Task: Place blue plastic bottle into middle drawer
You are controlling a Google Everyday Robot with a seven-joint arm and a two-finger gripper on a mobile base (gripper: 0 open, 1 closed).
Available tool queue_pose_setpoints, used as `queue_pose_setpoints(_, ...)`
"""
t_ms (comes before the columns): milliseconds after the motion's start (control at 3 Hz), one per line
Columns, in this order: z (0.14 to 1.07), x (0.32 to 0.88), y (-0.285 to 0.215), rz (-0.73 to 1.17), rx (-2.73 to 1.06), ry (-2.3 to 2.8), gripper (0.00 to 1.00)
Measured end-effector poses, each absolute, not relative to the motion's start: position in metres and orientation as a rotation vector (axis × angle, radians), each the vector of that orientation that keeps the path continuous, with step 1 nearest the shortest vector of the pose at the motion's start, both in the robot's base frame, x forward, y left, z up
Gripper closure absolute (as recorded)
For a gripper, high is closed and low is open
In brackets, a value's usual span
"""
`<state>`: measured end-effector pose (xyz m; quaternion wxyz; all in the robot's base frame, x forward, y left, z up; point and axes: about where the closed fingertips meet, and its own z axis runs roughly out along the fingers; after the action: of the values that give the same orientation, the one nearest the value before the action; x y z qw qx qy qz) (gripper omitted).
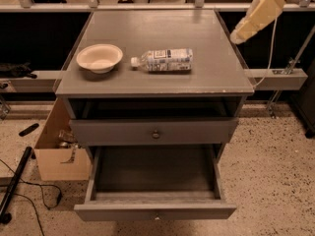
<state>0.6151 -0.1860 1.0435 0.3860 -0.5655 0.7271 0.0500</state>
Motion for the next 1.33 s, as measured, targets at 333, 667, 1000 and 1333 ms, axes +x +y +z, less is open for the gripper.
queue_pose_setpoints(333,1.047,0.635,-0.175,0.247,-1.381,1.804,0.00)
queue_pose_setpoints(667,1.045,0.639,-0.171,0.252,-1.383,1.798,0.00)
queue_pose_setpoints(1000,1.035,0.646,-0.159,0.262,-1.404,1.801,0.00)
queue_pose_setpoints(1333,0.998,0.677,-0.143,0.256,-1.414,1.831,0.00)
